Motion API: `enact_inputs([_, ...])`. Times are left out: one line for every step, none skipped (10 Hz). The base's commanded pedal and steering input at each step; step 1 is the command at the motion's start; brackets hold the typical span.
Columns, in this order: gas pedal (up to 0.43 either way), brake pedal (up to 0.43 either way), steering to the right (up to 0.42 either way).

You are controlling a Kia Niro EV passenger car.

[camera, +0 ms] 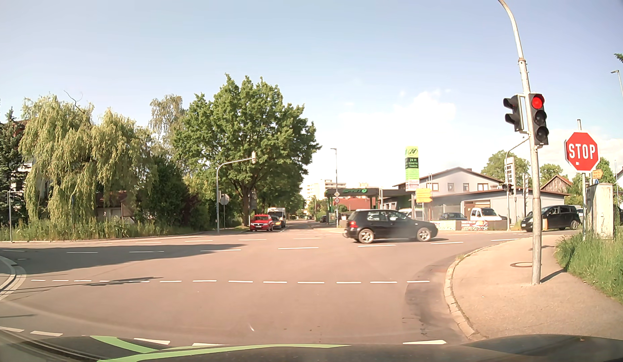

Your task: Follow the waypoints while adhering to traffic rules and regulations

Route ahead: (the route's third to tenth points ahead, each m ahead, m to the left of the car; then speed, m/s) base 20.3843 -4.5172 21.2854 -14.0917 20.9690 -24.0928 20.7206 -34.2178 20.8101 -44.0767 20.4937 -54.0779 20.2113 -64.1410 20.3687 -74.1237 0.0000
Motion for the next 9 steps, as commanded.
enact_inputs([0.0,0.402,0.047])
enact_inputs([0.0,0.409,0.047])
enact_inputs([0.0,0.402,0.047])
enact_inputs([0.0,0.409,0.047])
enact_inputs([0.0,0.409,0.047])
enact_inputs([0.0,0.402,0.047])
enact_inputs([0.0,0.402,0.047])
enact_inputs([0.0,0.402,0.047])
enact_inputs([0.0,0.409,0.047])
